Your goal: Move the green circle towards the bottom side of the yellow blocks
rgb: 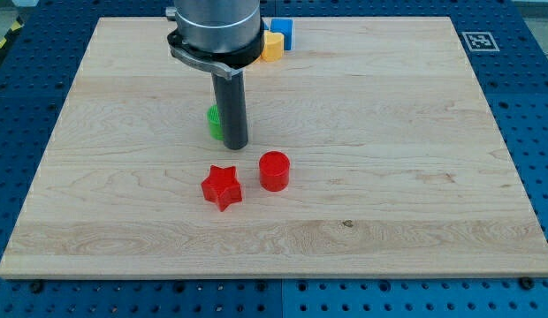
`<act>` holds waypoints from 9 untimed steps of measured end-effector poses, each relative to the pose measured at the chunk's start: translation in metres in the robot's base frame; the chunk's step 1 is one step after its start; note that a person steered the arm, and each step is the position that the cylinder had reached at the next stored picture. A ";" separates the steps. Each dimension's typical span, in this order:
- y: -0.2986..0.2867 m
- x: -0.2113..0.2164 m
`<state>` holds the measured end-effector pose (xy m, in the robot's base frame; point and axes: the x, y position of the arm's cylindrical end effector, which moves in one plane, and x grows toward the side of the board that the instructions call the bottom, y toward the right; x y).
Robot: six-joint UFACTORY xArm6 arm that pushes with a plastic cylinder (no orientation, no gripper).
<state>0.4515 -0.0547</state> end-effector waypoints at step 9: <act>-0.023 -0.046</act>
<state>0.4058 -0.0780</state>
